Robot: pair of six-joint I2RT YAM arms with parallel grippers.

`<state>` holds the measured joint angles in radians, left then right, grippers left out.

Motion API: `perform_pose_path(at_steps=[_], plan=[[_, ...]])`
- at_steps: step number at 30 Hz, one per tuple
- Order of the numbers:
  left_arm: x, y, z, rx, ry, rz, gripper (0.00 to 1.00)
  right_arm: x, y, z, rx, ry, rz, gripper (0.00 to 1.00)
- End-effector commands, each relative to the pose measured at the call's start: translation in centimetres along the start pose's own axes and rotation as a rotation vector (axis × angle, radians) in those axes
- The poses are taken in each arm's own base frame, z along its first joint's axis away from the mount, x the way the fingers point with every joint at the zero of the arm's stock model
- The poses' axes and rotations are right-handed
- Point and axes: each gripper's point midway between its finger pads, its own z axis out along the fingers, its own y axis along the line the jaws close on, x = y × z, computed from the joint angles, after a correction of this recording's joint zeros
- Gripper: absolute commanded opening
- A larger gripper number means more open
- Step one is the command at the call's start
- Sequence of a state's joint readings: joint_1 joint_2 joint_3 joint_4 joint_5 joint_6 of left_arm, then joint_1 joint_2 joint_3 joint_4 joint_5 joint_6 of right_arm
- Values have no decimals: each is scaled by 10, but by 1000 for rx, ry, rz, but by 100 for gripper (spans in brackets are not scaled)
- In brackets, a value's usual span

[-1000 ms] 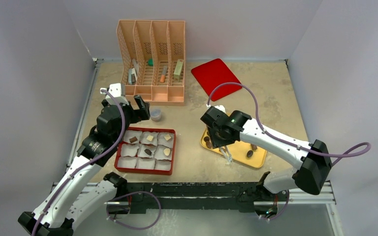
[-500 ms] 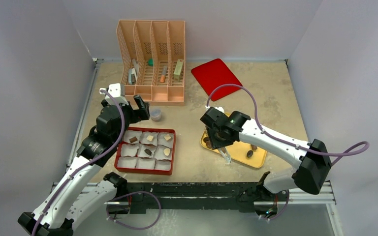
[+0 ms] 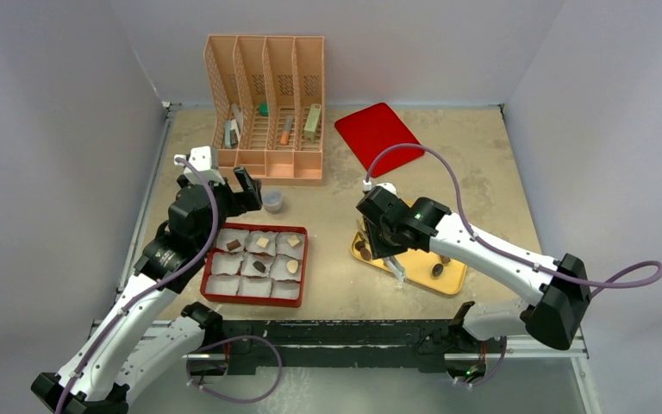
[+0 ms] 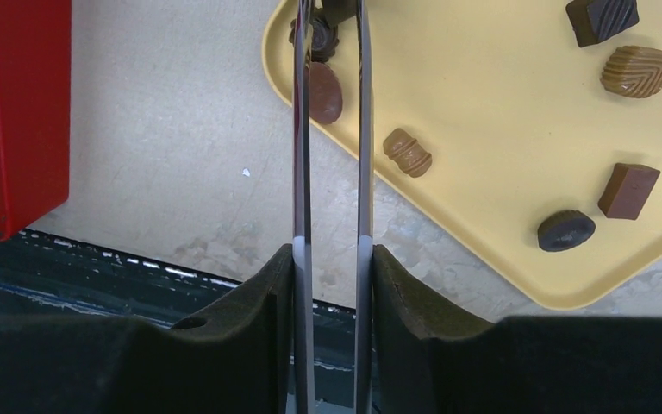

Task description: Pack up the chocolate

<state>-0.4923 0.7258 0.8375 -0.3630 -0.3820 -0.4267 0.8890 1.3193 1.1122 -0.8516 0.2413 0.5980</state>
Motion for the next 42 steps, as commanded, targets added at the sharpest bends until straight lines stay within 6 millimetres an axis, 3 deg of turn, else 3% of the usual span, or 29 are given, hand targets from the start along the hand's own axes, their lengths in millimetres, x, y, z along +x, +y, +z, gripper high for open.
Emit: perform_pose_path(at_steps=[1, 6, 7, 9, 11, 19, 21, 25, 27, 33, 42], plan=[[-12, -2, -2, 6, -43, -15, 94, -12, 4, -8, -32, -55, 12, 2], [-12, -3, -2, 8, -44, -15, 94, -7, 2, -4, -16, -31, 9, 0], [-13, -3, -2, 8, -45, -15, 94, -6, 2, -3, -10, -22, 6, 3], [-13, -3, -2, 9, -46, -15, 94, -3, 1, 0, -2, -6, 5, 21], [-12, -3, -2, 8, -44, -15, 94, -1, 1, 3, -1, 5, 1, 33], [-12, -2, -2, 5, -43, -15, 94, 2, 5, 5, -17, 27, -9, 39], [-13, -2, -2, 6, -45, -15, 94, 3, 5, 5, -15, 29, -10, 37], [-13, -2, -2, 7, -46, -16, 94, 1, 2, 4, -2, 19, -2, 12], [-14, -3, -2, 7, -47, -16, 94, -1, 1, 2, 3, 11, 1, 6], [-17, -3, -4, 8, -55, -21, 94, -10, 2, -9, -10, -24, 22, 4], [-35, 6, -15, -46, -97, -52, 93, -42, 11, -35, -61, -141, 45, 5]])
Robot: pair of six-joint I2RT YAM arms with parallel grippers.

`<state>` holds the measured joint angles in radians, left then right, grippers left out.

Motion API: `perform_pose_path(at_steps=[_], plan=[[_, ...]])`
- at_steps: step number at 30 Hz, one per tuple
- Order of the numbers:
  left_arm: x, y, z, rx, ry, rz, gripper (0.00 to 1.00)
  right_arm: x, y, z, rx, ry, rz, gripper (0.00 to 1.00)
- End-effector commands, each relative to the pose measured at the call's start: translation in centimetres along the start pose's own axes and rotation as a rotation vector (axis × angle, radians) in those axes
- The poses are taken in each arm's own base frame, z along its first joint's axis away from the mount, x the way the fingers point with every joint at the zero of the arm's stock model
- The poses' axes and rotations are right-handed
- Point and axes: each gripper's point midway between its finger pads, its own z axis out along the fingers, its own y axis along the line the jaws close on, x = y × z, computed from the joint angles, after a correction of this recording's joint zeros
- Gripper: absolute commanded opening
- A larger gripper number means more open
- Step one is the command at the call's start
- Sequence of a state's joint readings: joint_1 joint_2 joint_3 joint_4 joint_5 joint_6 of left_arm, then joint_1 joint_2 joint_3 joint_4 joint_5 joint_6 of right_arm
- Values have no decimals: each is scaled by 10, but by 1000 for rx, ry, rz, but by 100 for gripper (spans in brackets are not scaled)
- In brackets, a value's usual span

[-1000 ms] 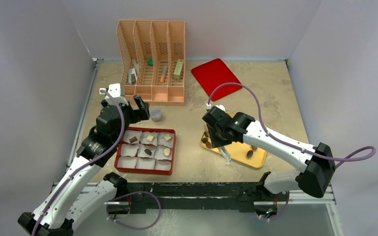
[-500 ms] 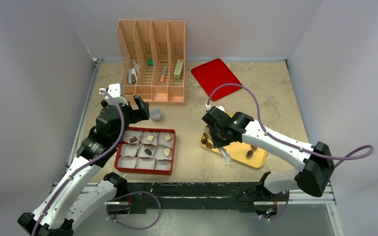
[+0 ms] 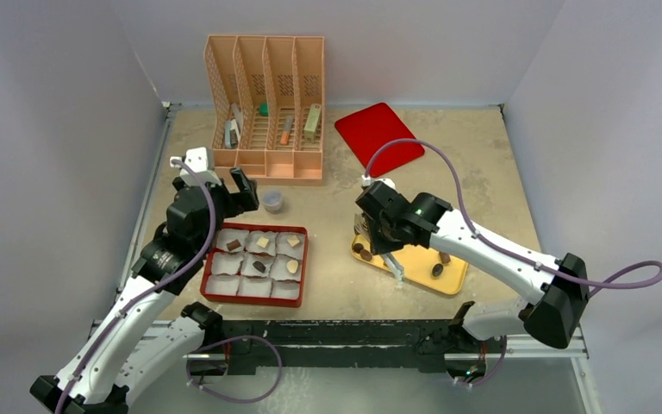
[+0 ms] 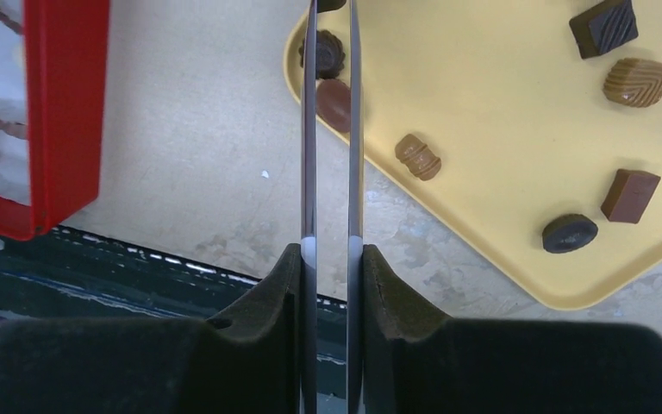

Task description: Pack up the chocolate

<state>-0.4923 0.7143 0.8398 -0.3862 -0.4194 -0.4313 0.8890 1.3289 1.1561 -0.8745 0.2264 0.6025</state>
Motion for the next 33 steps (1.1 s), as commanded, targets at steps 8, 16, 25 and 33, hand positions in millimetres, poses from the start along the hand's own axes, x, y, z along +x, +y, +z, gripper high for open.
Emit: perform_pose_path(at_steps=[8, 16, 25, 33], plan=[[-62, 3, -29, -19, -166, -101, 93, -74, 42, -47, -186, -231, 19, 6], [-86, 11, -47, -49, -209, -121, 93, -102, 107, -60, -394, -279, -34, 6], [-115, 22, -73, -78, -292, -172, 93, -99, 198, -52, -527, -243, -192, 7], [-120, 32, -85, -106, -307, -180, 93, -82, 251, -41, -639, -200, -337, 11]])
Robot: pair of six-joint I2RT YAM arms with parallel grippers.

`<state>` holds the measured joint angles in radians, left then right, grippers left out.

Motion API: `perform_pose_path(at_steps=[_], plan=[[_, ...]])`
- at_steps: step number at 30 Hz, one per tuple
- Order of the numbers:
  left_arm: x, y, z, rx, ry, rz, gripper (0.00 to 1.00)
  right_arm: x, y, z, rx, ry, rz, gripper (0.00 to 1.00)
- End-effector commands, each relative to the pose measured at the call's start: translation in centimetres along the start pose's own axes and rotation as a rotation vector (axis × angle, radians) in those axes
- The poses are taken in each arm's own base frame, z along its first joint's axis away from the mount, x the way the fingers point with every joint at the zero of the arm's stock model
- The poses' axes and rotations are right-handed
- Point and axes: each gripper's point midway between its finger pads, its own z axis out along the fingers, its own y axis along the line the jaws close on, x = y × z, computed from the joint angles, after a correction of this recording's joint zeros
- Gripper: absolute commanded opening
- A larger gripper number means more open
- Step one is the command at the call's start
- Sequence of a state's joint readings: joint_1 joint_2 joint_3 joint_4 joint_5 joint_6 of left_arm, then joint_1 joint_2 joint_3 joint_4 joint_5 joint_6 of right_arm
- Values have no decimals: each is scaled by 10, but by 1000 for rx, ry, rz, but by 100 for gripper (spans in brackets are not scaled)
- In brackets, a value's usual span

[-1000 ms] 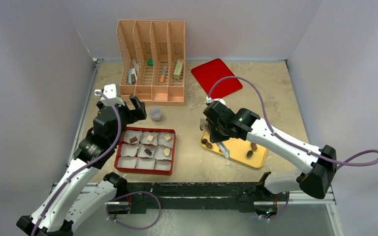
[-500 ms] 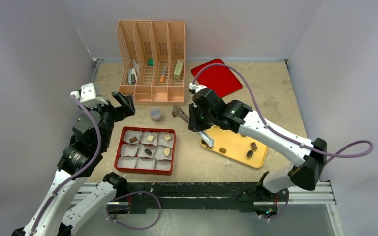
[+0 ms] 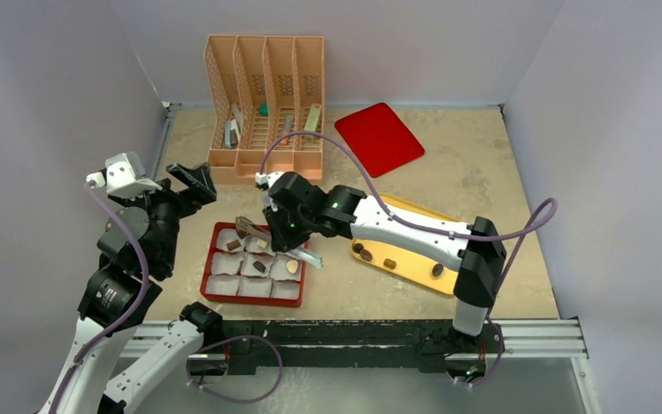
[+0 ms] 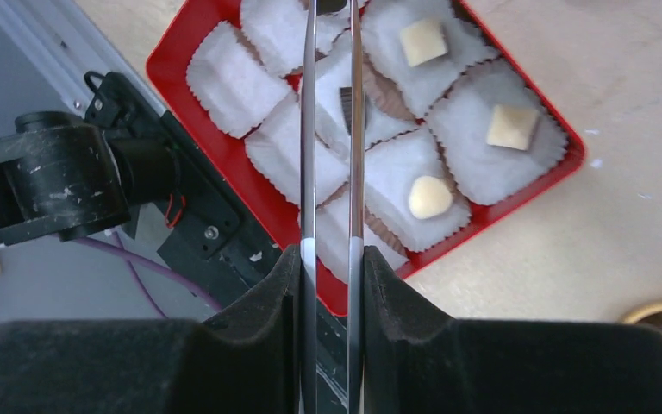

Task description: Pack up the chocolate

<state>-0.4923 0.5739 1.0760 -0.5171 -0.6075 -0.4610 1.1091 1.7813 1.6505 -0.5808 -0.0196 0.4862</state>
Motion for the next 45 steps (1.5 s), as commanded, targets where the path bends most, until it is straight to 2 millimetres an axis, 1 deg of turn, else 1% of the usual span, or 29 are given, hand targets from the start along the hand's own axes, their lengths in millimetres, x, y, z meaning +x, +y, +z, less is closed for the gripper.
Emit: perform_pose_path(at_steps=[1, 5, 8, 12, 16, 20, 32, 38, 45], plan=[[-18, 5, -8, -23, -38, -28, 93, -24, 44, -10, -160, -72, -99, 11], [-20, 8, -10, -31, -45, -33, 93, -10, 63, 6, -190, -18, -154, 13], [-20, 8, -10, -34, -45, -34, 93, -1, 69, 16, -199, 11, -170, 13], [-18, 9, -10, -38, -41, -31, 93, 8, 68, 30, -190, 45, -172, 15], [-18, 9, -9, -39, -41, -30, 93, 12, 64, 40, -171, 61, -172, 16], [-17, 8, -8, -38, -38, -28, 93, 16, 64, 49, -173, 78, -176, 17], [-12, 5, -5, -32, -23, -29, 93, 19, 56, 62, -130, 90, -171, 20], [-13, 4, -4, -29, -25, -31, 93, 19, 52, 63, -110, 96, -171, 26], [-13, 4, -5, -27, -24, -31, 93, 12, 49, 59, -79, 75, -174, 34]])
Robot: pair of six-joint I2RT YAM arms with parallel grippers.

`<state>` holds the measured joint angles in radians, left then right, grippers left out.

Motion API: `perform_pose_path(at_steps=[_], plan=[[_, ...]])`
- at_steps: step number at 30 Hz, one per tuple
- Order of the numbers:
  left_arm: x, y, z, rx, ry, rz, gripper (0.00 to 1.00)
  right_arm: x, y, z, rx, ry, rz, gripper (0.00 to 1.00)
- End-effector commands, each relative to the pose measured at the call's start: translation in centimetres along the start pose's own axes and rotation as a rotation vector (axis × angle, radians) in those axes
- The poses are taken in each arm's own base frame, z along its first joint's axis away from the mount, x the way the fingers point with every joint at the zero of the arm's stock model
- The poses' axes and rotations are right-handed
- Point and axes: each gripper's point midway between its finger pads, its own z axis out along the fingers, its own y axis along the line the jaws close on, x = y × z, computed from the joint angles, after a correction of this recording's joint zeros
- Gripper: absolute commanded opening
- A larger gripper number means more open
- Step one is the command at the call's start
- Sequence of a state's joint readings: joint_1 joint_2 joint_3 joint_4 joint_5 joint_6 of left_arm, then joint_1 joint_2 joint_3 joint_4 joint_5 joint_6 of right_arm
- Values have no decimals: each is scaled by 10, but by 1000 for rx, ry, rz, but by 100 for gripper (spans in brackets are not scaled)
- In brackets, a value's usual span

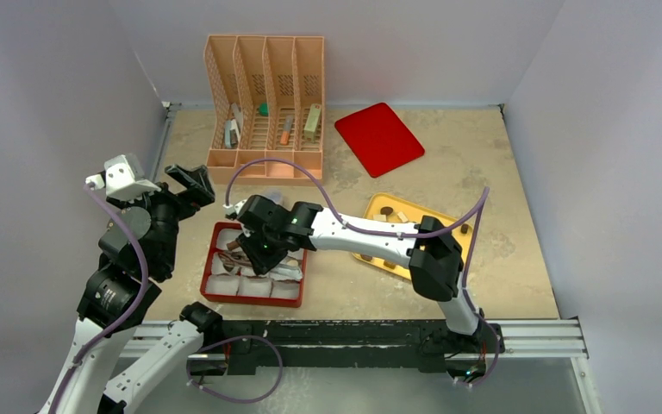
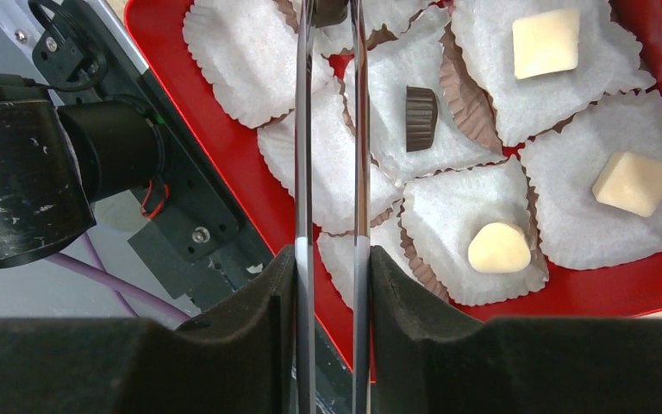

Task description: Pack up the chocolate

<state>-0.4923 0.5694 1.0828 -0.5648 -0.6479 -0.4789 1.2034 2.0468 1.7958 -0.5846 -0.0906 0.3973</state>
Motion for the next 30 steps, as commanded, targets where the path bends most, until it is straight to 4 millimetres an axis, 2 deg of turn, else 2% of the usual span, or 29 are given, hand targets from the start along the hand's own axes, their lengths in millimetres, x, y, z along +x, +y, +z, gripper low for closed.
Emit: perform_pose_path(at_steps=[1, 11, 20, 25, 30], plan=[[-15, -7, -3, 22, -33, -35, 93, -31, 7, -22, -8, -98, -24, 35], [-13, -7, -2, 23, -28, -32, 93, -31, 7, -34, -6, -107, -25, 40], [-2, -3, 3, 0, -11, -4, 93, -35, 6, -72, 9, -168, -22, 39], [8, -2, 9, -8, 7, 14, 93, -26, -6, -93, 60, -184, -9, 39], [26, -3, 16, -6, 32, 38, 93, -12, -35, -114, 200, -194, 31, 38]])
